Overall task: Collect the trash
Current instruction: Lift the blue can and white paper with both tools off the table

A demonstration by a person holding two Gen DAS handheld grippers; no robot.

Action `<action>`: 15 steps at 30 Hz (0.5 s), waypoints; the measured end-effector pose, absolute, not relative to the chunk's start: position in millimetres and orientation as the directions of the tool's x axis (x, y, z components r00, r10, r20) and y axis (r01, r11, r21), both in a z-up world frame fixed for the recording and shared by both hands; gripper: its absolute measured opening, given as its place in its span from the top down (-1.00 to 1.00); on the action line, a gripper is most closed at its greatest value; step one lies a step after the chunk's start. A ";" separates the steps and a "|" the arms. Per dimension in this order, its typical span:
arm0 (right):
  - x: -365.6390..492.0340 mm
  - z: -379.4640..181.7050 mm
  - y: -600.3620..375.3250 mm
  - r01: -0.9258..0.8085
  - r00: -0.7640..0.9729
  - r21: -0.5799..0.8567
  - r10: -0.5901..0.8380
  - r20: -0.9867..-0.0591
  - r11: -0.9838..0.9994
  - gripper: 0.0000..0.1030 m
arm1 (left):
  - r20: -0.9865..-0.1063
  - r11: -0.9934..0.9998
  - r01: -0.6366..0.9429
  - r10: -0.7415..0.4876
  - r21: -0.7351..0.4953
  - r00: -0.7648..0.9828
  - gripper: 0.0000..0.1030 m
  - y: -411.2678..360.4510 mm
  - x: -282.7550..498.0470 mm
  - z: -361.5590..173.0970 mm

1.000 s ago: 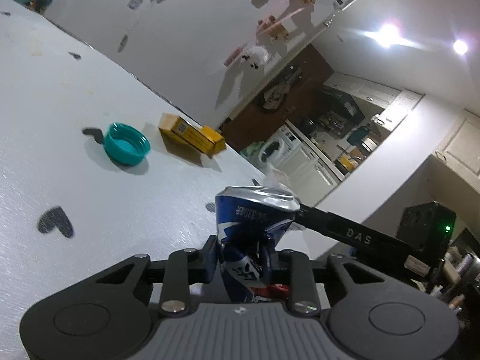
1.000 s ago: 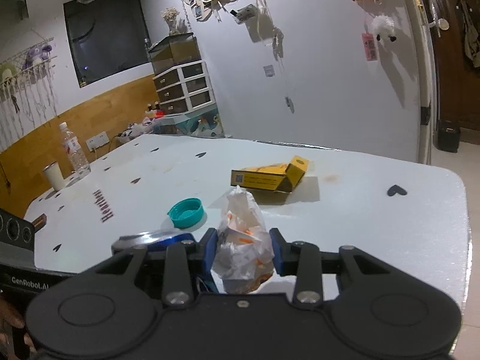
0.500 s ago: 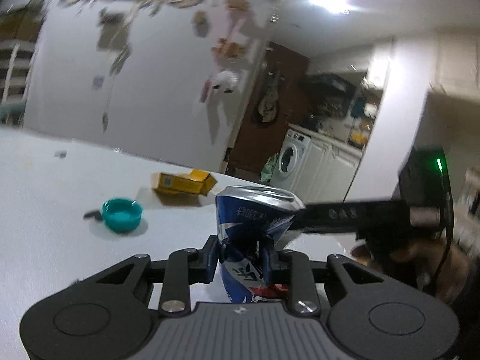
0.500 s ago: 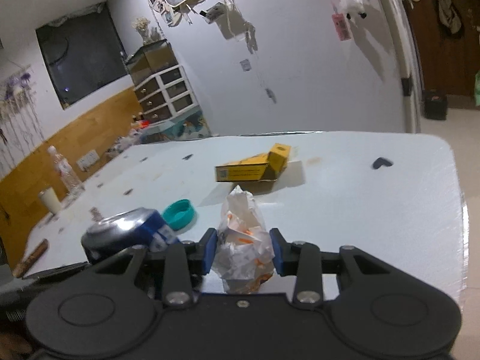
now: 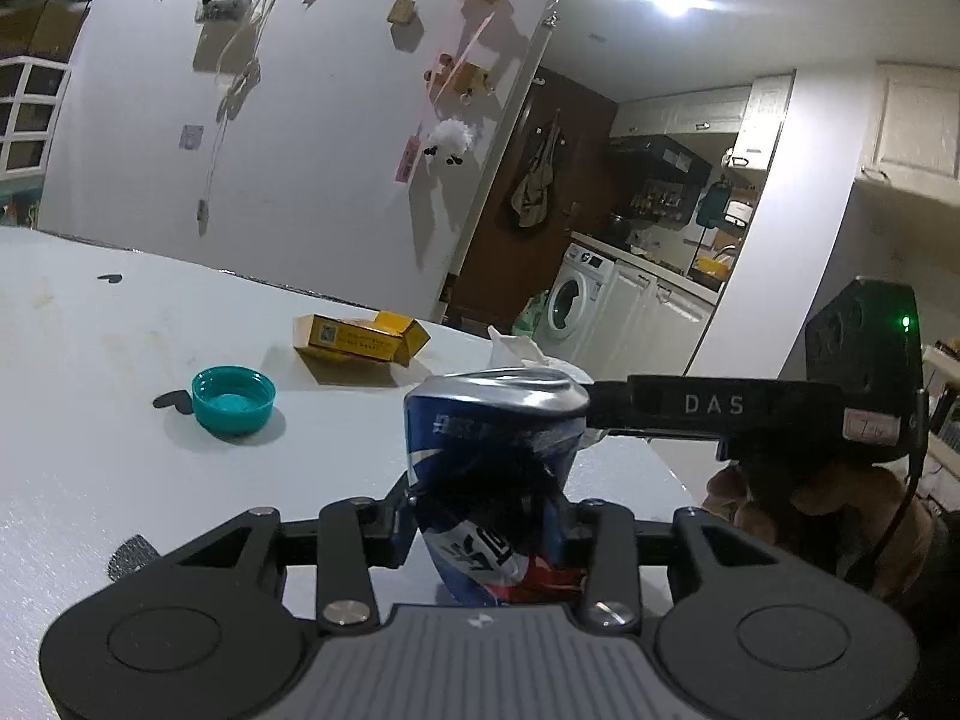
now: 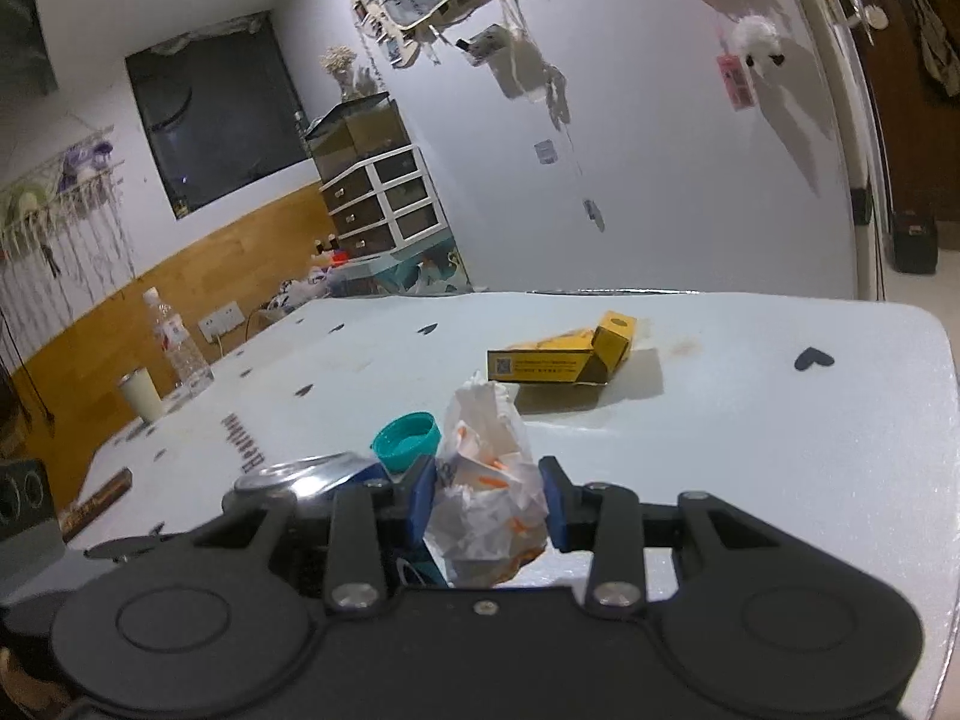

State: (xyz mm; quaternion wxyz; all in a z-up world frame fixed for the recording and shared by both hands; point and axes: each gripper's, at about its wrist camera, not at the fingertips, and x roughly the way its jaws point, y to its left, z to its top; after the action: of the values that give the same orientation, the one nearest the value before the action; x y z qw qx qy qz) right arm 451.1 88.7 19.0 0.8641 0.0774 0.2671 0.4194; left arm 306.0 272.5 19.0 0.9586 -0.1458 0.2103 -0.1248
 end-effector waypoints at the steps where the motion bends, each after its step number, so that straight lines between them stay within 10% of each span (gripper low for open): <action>1: 451.2 18.7 89.0 -0.684 0.503 0.360 0.767 -0.397 0.635 0.26 | -0.366 0.925 0.178 -0.303 -0.336 0.880 0.22 272.9 305.9 19.0; 15: 437.8 21.4 76.2 -0.689 0.542 0.268 0.725 -0.426 0.673 0.27 | -0.374 0.928 0.145 -0.277 -0.344 0.885 0.40 259.9 294.4 25.5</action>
State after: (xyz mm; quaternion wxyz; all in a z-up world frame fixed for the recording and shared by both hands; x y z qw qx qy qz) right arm 437.8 76.2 21.4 0.8773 0.0343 0.2584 0.4029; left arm 294.4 259.9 25.5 0.9583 -0.1550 0.2132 -0.1102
